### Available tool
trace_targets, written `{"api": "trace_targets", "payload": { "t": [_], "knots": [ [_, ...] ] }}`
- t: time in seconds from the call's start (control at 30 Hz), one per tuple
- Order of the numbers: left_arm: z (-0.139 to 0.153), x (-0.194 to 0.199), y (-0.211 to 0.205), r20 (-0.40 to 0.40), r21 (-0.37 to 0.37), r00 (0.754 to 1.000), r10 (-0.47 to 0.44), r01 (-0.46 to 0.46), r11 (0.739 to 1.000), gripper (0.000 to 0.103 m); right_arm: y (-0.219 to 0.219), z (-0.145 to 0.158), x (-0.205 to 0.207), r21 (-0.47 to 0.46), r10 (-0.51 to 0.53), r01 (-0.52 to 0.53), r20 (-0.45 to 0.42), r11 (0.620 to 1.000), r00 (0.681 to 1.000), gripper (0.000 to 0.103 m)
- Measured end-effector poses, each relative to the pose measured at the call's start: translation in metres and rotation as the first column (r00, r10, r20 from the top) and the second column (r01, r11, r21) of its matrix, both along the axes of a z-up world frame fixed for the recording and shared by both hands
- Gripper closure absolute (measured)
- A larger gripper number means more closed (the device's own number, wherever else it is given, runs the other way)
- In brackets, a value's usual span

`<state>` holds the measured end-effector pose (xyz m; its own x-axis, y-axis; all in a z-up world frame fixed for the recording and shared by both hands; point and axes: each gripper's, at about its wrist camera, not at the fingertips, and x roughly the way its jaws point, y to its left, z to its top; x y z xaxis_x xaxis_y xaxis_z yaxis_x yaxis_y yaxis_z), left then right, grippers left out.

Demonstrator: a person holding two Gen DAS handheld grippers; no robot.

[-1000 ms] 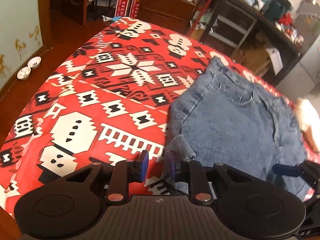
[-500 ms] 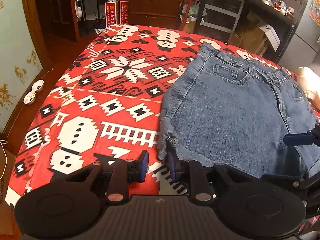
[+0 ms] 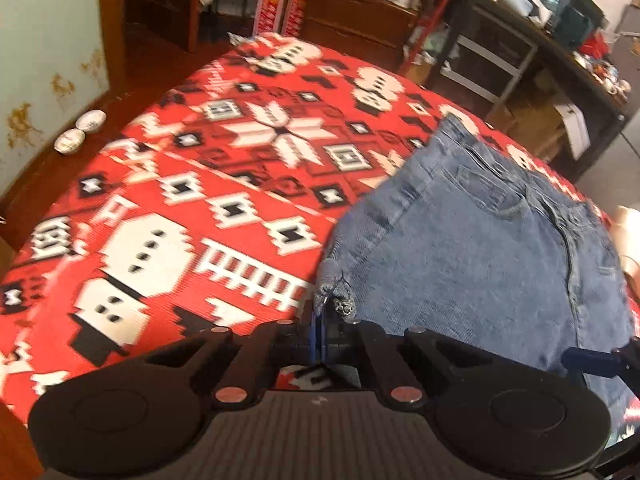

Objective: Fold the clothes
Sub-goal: 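Release the leg and move both grippers back over the shorts' hem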

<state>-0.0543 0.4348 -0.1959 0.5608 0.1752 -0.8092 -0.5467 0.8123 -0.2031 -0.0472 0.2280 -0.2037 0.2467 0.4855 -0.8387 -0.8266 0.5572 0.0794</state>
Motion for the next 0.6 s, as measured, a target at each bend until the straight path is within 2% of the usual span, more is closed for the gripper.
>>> {"api": "trace_targets", "payload": {
  "t": [0.17,0.23,0.33,0.4,0.5,0.57,0.6],
  "knots": [
    [0.015,-0.013,0.001,0.029,0.037,1.0,0.003,-0.004,0.999,0.1,0.002,0.002,0.002,0.002,0.002,-0.002,0.005,1.0,1.0,0.007],
    [0.013,-0.015,0.004,0.015,0.042,1.0,0.006,-0.007,0.999,0.1,0.005,0.004,0.002,0.013,0.011,-0.011,0.01,1.0,1.0,0.007],
    [0.0,-0.013,0.012,-0.024,-0.002,0.999,0.032,-0.032,0.999,0.1,0.01,0.005,-0.002,0.026,0.023,-0.024,0.036,0.999,0.999,0.008],
    [-0.003,-0.012,0.015,-0.026,-0.025,0.999,0.04,-0.041,0.999,0.1,0.018,0.004,-0.005,0.023,0.042,-0.043,0.066,0.999,0.997,0.011],
    [-0.004,-0.016,0.024,-0.014,-0.094,0.998,0.061,-0.062,0.994,0.1,0.03,-0.001,-0.012,0.006,0.073,-0.074,0.116,0.997,0.991,0.022],
    [-0.005,-0.019,0.031,-0.002,-0.144,0.997,0.081,-0.081,0.986,0.1,0.036,-0.005,-0.014,0.002,0.087,-0.088,0.114,0.996,0.99,0.036],
    [-0.006,-0.02,0.034,0.004,-0.165,0.996,0.093,-0.091,0.982,0.1,0.039,-0.008,-0.015,0.002,0.093,-0.094,0.106,0.996,0.99,0.039]
  ]
}}
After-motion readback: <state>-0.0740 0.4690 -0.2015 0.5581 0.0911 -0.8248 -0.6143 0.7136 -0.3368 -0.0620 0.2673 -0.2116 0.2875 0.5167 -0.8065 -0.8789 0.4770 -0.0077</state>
